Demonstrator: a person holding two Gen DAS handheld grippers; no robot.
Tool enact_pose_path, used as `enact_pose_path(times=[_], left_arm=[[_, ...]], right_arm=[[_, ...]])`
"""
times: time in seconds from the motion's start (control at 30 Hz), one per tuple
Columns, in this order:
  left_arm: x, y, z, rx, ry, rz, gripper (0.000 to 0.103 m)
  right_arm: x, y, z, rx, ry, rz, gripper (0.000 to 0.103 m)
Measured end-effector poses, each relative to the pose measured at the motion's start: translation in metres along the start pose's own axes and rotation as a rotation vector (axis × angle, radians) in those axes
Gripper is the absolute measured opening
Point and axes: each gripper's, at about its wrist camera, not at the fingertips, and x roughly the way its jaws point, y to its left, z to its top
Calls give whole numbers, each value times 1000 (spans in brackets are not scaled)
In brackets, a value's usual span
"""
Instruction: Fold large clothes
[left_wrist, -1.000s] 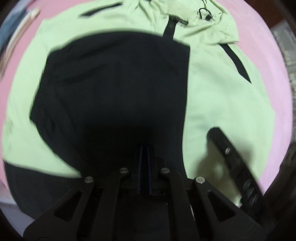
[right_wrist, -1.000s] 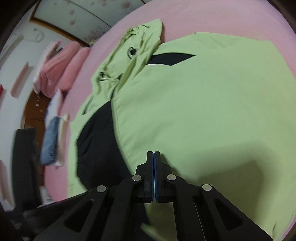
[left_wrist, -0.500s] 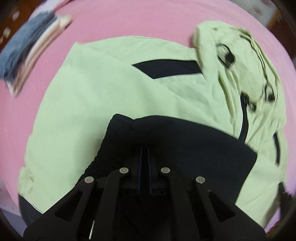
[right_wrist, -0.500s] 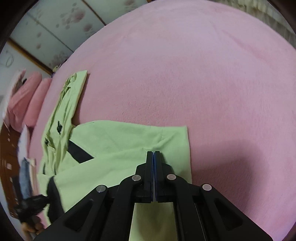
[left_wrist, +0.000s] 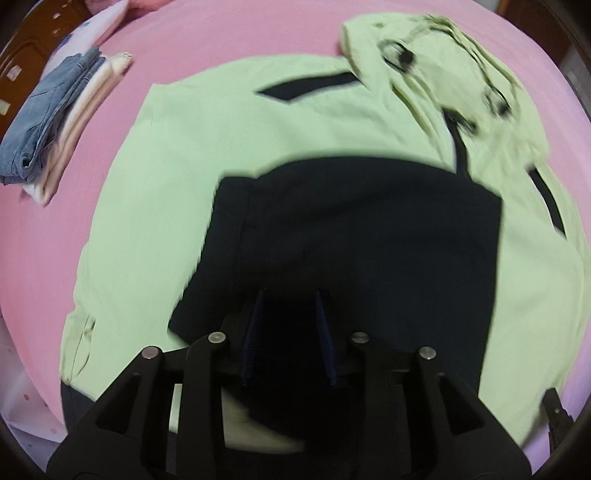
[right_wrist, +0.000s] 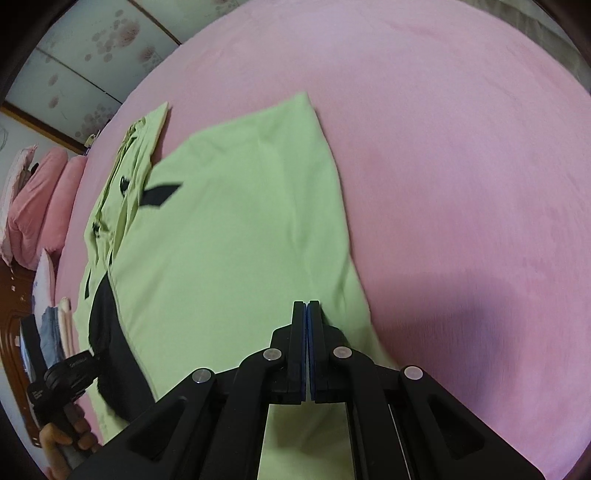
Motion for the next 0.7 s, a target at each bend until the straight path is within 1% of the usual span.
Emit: enact_pose_path(times=[0.03, 0.07, 0.1, 0.13, 0.2, 0.3, 0.33, 0.37, 0.4, 0.43, 0.47, 0.5, 0.53, 0.57, 0.63, 0.7], left_arm=[[-9, 0, -11, 17, 18, -28, 26], [-13, 3, -13, 23, 27, -48, 26], [-23, 5, -25, 34, 43, -83, 26], [-31, 5, -36, 42, 58, -100, 26], [-44, 11, -50, 61, 82, -112, 26], [-74, 13, -77, 136, 89, -164, 29], [-81, 16, -81, 154, 86, -172, 34], [-92, 18, -87, 174, 77, -173, 42], [-99, 22, -89, 185, 69, -171, 46], [-111, 24, -96, 204, 53, -172, 53], [-117, 29, -92, 217, 46, -174, 56], [-124, 29, -94, 235, 46, -179, 57], [-125, 37, -89, 252, 53, -182, 57], [-125, 46, -82, 271, 60, -180, 57], [-136, 45, -86, 297, 52, -170, 57], [-142, 48, -84, 300, 33, -165, 59]], right_arm=[[-4, -2, -12, -2, 21, 13, 1], [-5, -2, -23, -13, 32, 25, 3], [-8, -3, -31, -21, 40, 32, 3], [-14, -4, -40, -27, 54, 42, 4], [-20, 3, -61, -45, 115, 82, 6], [-31, 23, -84, -86, 188, 98, 6], [-36, 30, -88, -102, 203, 98, 7], [-41, 41, -94, -127, 216, 96, 8], [-48, 54, -100, -158, 222, 93, 11], [-55, 65, -105, -190, 221, 91, 21], [-62, 75, -108, -218, 216, 92, 34], [-71, 86, -111, -255, 206, 94, 40], [-77, 97, -114, -287, 196, 90, 47], [-84, 111, -116, -327, 188, 97, 51], [-95, 136, -126, -425, 162, 67, 53], [-102, 153, -131, -486, 153, 61, 57]])
